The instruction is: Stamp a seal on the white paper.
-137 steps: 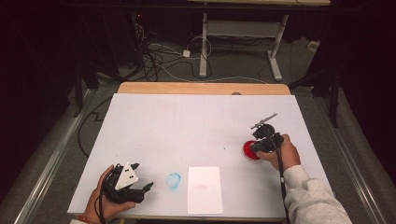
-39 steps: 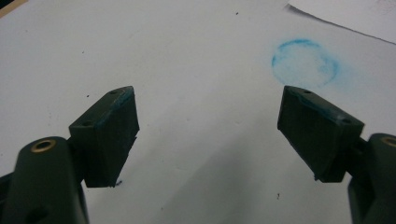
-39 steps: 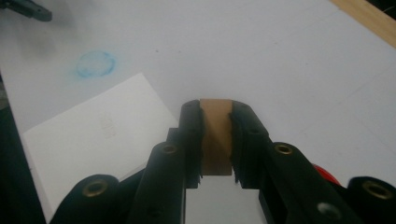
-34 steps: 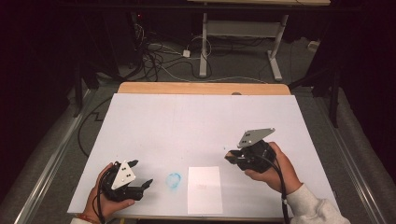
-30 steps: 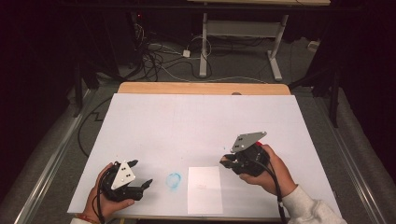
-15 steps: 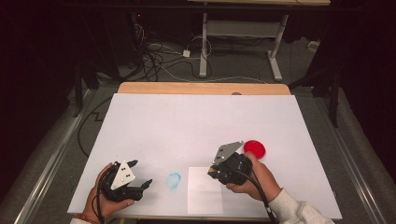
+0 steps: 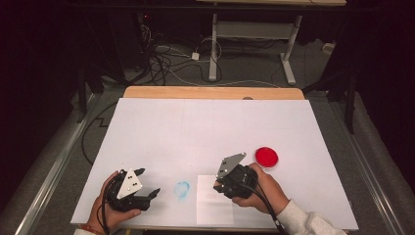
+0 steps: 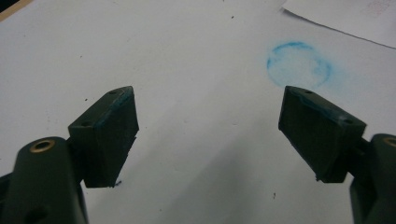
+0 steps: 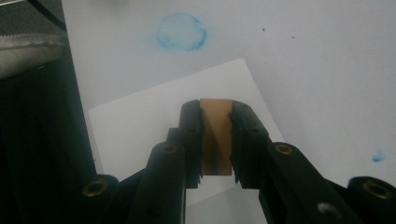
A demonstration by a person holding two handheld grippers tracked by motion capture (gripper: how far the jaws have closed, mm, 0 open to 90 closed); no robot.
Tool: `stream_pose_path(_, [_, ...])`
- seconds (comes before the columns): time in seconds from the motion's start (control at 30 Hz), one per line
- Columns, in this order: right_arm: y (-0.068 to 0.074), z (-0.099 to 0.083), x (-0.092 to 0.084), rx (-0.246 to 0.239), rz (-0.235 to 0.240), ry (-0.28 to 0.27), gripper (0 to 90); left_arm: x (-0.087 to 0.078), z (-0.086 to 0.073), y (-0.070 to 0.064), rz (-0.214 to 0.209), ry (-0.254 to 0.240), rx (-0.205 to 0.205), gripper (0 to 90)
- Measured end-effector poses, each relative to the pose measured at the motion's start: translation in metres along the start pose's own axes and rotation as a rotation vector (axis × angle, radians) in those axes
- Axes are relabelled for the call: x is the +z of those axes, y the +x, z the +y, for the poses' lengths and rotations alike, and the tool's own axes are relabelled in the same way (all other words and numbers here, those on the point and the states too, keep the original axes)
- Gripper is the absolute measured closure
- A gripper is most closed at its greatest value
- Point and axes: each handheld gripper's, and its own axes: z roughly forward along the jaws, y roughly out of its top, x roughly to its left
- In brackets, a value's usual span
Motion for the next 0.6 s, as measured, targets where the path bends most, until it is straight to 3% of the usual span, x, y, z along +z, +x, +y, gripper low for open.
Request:
stream_pose_path(0.17, [0.007,0.003,0.018,-0.036,0.006,0.073,76.4,0.0,0.0,0.0,-0.002,0.002,-0.001,19.4])
stream_pose_path(0.47, [0.015,-0.002,0.047,-0.072,0.015,0.149,76.4,0.0,0.0,0.001,0.003,-0.004,0.011,19.3])
stream_pose_path(0.6, [0.016,-0.004,0.049,-0.069,0.01,0.152,76.5,0.0,0.0,0.0,-0.003,0.005,0.0,19.4])
